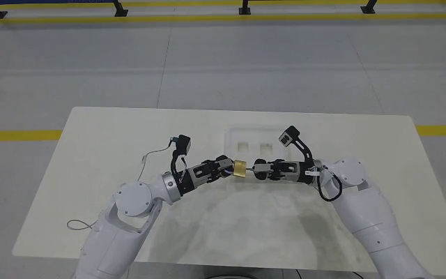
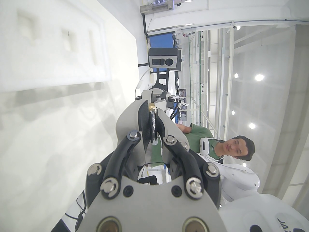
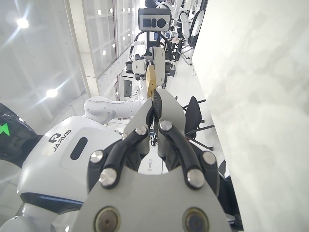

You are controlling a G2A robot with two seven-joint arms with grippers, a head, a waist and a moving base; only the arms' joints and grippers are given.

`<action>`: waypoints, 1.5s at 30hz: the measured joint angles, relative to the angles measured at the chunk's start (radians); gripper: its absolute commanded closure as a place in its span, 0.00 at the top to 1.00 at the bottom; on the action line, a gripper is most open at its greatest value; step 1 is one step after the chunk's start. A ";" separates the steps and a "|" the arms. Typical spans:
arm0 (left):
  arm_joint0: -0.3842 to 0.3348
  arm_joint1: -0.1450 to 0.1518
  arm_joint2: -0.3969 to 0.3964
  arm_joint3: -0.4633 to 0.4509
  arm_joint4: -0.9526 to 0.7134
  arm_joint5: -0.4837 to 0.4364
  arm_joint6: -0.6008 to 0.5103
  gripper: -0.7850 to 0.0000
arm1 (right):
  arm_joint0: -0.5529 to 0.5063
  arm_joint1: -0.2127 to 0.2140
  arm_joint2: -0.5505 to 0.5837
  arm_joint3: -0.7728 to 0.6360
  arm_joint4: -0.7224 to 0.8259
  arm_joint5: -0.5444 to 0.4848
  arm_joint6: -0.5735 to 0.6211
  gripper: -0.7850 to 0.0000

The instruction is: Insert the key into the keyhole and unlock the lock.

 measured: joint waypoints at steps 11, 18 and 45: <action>0.000 0.000 0.000 0.000 0.000 0.000 0.000 0.00 | 0.009 0.007 0.008 -0.008 -0.049 -0.010 -0.004 0.00; 0.000 0.000 0.000 0.000 0.000 0.000 0.000 0.00 | 0.008 0.010 0.009 -0.015 -0.058 -0.017 -0.002 0.00; -0.009 0.004 0.011 0.008 0.008 0.002 0.040 0.00 | 0.024 0.017 0.009 -0.012 -0.052 -0.038 -0.013 0.00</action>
